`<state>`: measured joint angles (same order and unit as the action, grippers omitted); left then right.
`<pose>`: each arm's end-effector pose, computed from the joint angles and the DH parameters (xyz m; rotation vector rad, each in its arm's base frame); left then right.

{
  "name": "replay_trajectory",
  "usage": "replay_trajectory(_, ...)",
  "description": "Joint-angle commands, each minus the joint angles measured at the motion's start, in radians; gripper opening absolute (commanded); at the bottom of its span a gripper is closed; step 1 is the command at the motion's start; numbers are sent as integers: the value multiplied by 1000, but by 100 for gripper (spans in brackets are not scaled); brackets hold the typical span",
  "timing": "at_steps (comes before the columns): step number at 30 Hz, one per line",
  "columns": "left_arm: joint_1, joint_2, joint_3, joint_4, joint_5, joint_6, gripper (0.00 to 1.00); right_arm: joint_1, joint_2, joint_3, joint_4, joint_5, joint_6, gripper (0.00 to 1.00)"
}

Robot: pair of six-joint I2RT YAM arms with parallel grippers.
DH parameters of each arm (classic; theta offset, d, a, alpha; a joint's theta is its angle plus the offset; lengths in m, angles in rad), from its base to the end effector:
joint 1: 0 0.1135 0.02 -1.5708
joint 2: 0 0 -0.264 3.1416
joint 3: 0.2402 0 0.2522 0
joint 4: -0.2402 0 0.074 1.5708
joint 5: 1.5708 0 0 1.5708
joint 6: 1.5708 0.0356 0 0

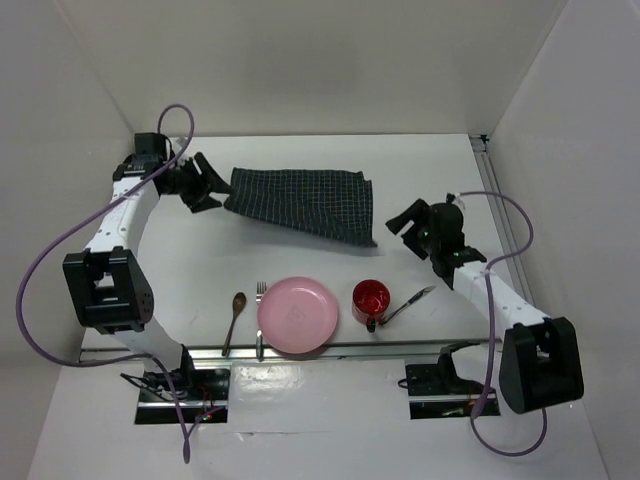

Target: Set the dinner table for one person

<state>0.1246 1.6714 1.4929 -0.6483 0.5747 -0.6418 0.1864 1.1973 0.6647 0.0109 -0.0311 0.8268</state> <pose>0.3681 0.0266 0.3153 -0.6429 2.3374 -0.9284 0.2555 0.0493 0.2320 0.6608 2.0544 0.6352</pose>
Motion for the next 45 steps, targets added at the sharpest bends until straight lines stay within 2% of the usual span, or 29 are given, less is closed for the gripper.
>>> replay_trajectory(1,-28,16,-76,-8,-91,109,72,-5,-134,-62,-103,143,89,81)
replay_trajectory(2,-39,36,-57,-34,-116,110,73,4,-157,-72,-126,189,89,81)
replay_trajectory(5,-77,74,-8,-60,-206,123,73,4,-193,-25,-126,175,16,76)
replay_trajectory(6,-98,86,4,-60,-255,123,71,4,-173,5,-126,156,-44,70)
replay_trajectory(7,-108,106,39,-73,-286,123,69,4,-110,41,-126,136,-73,58)
replay_trajectory(8,-117,120,59,-103,-323,123,67,4,-64,129,-149,96,-99,50)
replay_trajectory(10,-129,139,84,-114,-377,123,56,33,93,223,-204,48,-205,41)
replay_trajectory(11,-129,152,84,-103,-387,123,52,47,151,321,-236,48,-228,31)
replay_trajectory(16,-129,231,127,-103,-407,104,49,91,530,593,-392,-45,-373,26)
replay_trajectory(17,-129,243,136,-103,-420,93,49,91,576,678,-414,-62,-383,26)
replay_trajectory(18,-129,255,136,-103,-433,93,49,102,614,715,-429,-110,-399,26)
replay_trajectory(20,-129,287,145,-122,-472,93,52,114,697,785,-486,-110,-410,30)
replay_trajectory(22,-129,298,133,-132,-512,93,53,127,720,785,-499,-110,-423,42)
replay_trajectory(24,-129,298,89,-113,-512,93,53,136,720,736,-490,-96,-411,42)
replay_trajectory(25,-129,289,73,-99,-495,93,50,136,720,718,-474,-96,-402,52)
replay_trajectory(26,-129,289,61,-88,-484,93,50,136,720,699,-474,-96,-390,55)
replay_trajectory(33,-129,373,40,-54,-452,83,47,136,774,653,-454,-52,-379,55)
replay_trajectory(36,-129,384,4,-30,-420,73,46,136,798,633,-454,2,-370,39)
replay_trajectory(37,-129,384,-15,-30,-420,62,45,136,798,633,-465,22,-361,30)
replay_trajectory(38,-141,384,-16,-30,-420,62,45,136,808,633,-465,54,-361,13)
replay_trajectory(40,-154,384,-26,-30,-420,62,43,111,808,607,-477,74,-339,0)
replay_trajectory(45,-210,373,-48,-20,-411,62,45,55,736,530,-441,74,-339,0)
